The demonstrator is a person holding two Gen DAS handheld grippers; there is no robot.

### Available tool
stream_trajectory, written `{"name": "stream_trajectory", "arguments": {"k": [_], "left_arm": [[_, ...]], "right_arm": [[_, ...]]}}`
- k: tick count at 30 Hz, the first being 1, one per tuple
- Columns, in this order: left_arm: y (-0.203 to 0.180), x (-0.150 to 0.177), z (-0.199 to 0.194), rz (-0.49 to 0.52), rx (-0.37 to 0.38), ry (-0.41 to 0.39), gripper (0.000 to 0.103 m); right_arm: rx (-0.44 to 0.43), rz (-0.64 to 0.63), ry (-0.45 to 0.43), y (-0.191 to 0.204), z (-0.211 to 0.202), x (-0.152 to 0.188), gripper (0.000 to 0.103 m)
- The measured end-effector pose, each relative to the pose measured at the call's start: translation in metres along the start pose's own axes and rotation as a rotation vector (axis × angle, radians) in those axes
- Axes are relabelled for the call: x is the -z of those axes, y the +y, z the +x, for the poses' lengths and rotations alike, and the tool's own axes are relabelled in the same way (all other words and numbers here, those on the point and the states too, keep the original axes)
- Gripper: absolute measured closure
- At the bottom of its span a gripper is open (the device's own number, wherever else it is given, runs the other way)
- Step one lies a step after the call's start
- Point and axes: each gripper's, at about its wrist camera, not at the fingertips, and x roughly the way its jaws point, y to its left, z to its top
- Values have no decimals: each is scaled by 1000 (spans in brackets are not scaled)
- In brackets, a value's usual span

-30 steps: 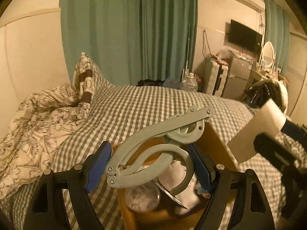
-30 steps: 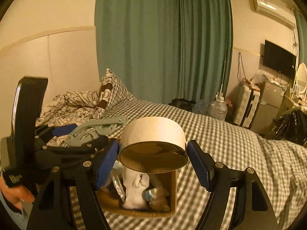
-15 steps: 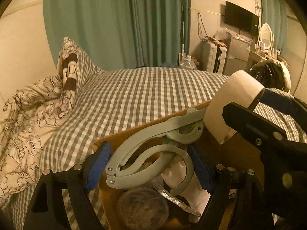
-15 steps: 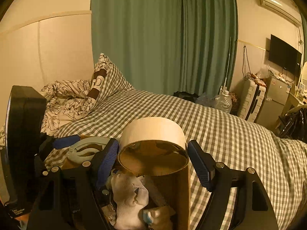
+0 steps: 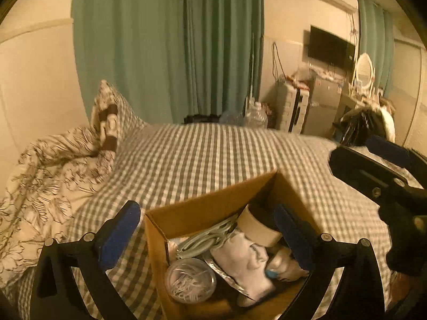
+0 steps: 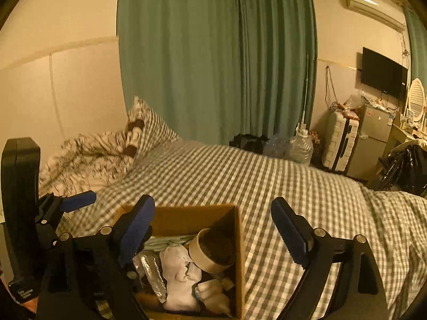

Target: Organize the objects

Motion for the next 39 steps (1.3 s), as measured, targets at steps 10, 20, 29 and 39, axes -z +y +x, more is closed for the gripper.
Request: {"name": "stream_trajectory", "arguments": {"k": [10, 20, 29, 39], "left_arm": [[-18, -39, -107, -10, -21, -182, 0], [-54, -41, -192, 26, 4, -296, 0], [-62, -3, -241, 21, -16, -370, 0], [-58, 84, -239, -37, -73, -418, 0]], "right_arm": [[36, 33, -192, -15, -118, -36, 0], [93, 22, -316, -30, -213, -43, 0], [168, -2, -384, -42, -273, -1, 0], [222, 117, -346, -50, -259, 101, 0]]}}
